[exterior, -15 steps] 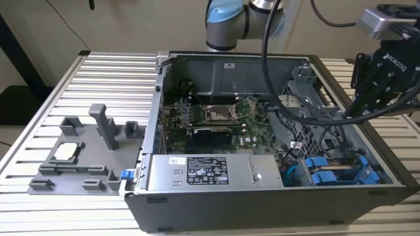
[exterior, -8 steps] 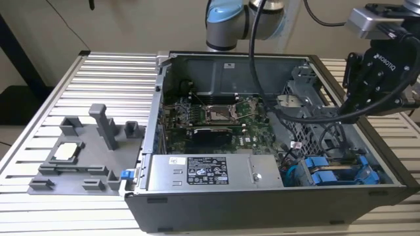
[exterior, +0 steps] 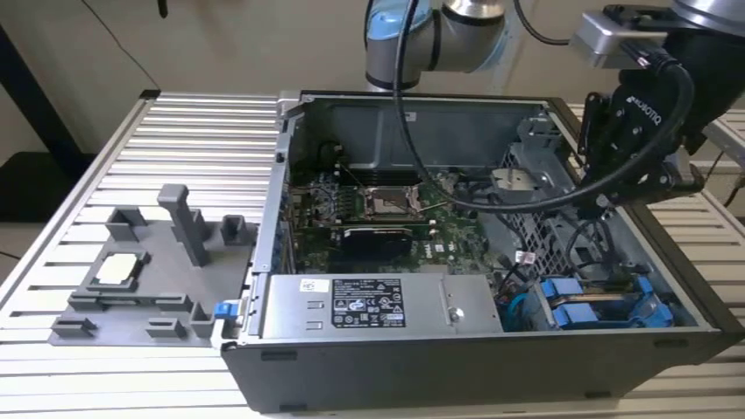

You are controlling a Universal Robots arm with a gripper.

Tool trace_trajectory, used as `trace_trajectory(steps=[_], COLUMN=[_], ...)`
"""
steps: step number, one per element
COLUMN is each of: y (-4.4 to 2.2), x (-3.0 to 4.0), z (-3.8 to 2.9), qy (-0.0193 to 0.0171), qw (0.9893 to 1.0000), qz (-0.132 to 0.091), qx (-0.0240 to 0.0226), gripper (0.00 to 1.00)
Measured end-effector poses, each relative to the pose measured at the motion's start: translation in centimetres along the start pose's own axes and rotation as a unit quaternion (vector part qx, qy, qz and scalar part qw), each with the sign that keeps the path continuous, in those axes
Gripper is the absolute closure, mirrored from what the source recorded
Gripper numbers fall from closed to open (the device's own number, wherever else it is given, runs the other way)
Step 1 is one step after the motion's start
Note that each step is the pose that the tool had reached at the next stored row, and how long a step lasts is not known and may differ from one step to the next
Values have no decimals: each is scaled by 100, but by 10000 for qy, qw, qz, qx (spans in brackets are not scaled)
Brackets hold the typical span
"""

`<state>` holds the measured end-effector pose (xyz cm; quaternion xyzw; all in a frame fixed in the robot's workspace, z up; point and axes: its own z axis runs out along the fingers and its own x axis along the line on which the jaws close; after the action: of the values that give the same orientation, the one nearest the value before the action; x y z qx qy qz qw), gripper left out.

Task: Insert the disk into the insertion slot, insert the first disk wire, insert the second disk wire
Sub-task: 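Insert the first disk wire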

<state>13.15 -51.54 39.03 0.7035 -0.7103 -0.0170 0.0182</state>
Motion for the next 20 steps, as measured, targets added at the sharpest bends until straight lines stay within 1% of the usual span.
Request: trace_trajectory(steps=[2,3,4,6,8,9,11,16,18,20], y=[69,95,114,144,165,177,212,253,279,311], x=[0,1,1,1,1,0,1,1,1,2], z=[6,10,15,23,33,40,54,91,113,128], qy=[-38,-70,-108,-197,-294,-319,-327,-327,-348,-387], qw=[10000,10000,9999,9998,9995,9994,9993,9990,9987,9984], qz=[-3,-5,-10,-31,-67,-82,-106,-256,-293,-315], qx=[24,40,55,79,97,110,137,184,213,262], gripper=[73,73,73,73,73,73,73,73,73,73])
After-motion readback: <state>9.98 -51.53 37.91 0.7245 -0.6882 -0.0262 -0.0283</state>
